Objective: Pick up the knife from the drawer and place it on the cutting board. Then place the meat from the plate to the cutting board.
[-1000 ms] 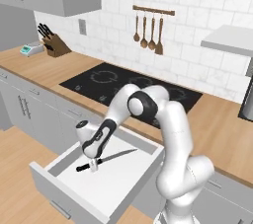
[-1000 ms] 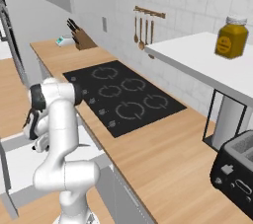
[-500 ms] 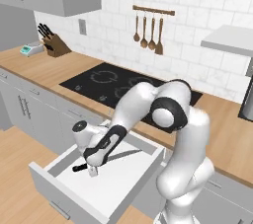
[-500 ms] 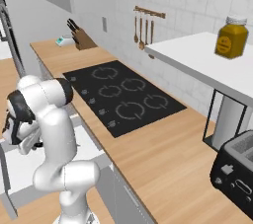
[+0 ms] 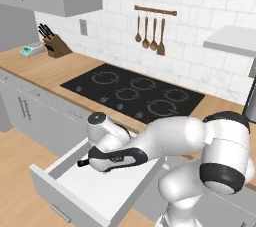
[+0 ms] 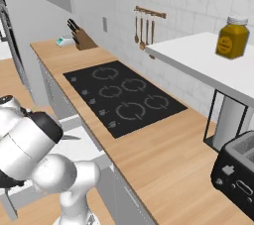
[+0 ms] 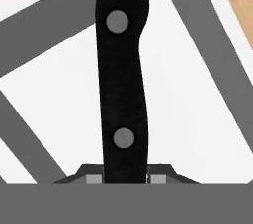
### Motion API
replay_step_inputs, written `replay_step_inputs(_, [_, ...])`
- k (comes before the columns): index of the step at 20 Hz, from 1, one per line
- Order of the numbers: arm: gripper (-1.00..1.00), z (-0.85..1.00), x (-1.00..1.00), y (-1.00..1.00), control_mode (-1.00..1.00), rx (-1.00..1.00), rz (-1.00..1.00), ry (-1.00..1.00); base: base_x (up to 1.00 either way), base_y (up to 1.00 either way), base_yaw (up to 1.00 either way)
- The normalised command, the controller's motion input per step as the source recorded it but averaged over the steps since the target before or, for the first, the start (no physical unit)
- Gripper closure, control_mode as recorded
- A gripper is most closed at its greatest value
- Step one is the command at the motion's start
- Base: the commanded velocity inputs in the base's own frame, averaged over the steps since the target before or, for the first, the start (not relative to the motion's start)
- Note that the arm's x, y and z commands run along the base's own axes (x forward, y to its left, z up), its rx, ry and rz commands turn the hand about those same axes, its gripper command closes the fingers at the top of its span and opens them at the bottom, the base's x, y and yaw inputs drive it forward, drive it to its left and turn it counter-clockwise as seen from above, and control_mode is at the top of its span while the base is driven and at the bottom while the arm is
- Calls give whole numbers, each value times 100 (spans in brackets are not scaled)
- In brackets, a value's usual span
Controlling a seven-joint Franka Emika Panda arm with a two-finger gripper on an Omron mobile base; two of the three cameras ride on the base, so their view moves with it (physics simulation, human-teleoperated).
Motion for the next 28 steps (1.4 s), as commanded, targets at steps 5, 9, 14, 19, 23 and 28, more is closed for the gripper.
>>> replay_step_inputs(5, [100,100,-32,-2,-100,7,13,-1,0,0,0])
replay_step_inputs(9, [100,100,-9,-23,-100,0,12,0,0,0,0])
replay_step_inputs(14, [100,100,-5,-19,-100,0,9,0,0,0,0])
replay_step_inputs(19, [100,75,0,-75,-100,0,13,0,0,0,0])
replay_step_inputs(23, [100,26,0,-77,-100,-3,17,-1,0,0,0])
replay_step_inputs(28, [100,0,0,-67,-100,-9,11,0,0,0,0])
